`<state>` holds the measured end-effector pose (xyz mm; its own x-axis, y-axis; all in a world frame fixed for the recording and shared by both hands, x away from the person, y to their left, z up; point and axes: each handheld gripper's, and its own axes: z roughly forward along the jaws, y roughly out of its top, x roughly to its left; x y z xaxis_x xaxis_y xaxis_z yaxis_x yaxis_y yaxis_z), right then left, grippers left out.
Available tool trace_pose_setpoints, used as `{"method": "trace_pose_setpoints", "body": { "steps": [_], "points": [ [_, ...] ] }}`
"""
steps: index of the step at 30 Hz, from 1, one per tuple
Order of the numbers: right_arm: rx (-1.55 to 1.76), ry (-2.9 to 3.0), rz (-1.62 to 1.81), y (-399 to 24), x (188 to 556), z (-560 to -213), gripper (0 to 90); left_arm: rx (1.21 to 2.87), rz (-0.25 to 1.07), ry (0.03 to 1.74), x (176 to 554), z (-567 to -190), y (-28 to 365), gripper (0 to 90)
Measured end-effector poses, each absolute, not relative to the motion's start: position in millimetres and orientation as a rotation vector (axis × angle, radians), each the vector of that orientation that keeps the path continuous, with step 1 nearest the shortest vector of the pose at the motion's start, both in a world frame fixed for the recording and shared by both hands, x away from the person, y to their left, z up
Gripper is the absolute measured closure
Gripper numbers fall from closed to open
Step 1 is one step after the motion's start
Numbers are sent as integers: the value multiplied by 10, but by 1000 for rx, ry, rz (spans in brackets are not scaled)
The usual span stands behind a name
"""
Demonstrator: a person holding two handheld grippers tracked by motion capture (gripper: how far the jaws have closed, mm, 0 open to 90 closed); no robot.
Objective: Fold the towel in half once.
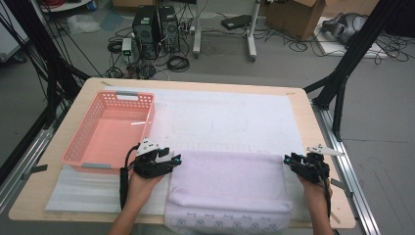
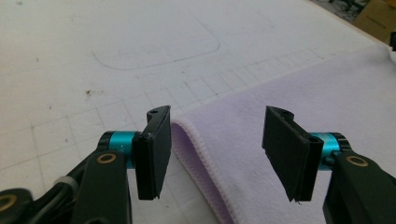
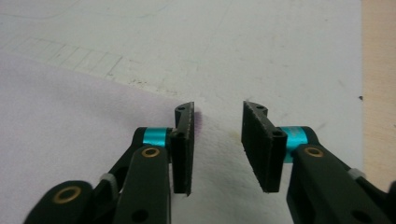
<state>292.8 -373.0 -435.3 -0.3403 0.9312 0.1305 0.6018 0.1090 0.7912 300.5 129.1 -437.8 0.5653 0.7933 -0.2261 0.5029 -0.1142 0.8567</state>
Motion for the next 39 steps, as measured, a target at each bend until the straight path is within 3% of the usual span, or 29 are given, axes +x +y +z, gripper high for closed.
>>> {"method": "trace_pose_setpoints", "body": {
  "steps": [5, 18, 26, 29, 32, 34, 36, 39],
  "points": [
    [1477, 2072, 1154, -3786, 2970, -4411, 506, 1808, 350, 1087, 3061, -4422, 1284, 419],
    [1395, 2180, 1188, -3664, 2926, -4431, 486, 1868, 280, 1102, 3038, -4516, 1260, 433],
    [1361, 2242, 1080, -3578, 2765, -4443, 472, 1938, 322, 1080, 2966, -4517, 1151, 526],
    [1330, 2253, 1039, -3518, 2695, -4446, 467, 1951, 349, 1091, 2947, -4511, 1144, 660],
    [1319, 2255, 1007, -3478, 2654, -4439, 533, 1939, 272, 1090, 2948, -4519, 1159, 846],
    [1331, 2263, 1008, -3470, 2649, -4430, 628, 1941, 269, 1101, 2953, -4508, 1149, 853],
    [1361, 2293, 1071, -3491, 2663, -4433, 837, 1925, 257, 1113, 2960, -4514, 1154, 858],
    [1392, 2302, 1146, -3535, 2684, -4459, 850, 1912, 270, 1124, 2974, -4512, 1142, 862]
  ]
}}
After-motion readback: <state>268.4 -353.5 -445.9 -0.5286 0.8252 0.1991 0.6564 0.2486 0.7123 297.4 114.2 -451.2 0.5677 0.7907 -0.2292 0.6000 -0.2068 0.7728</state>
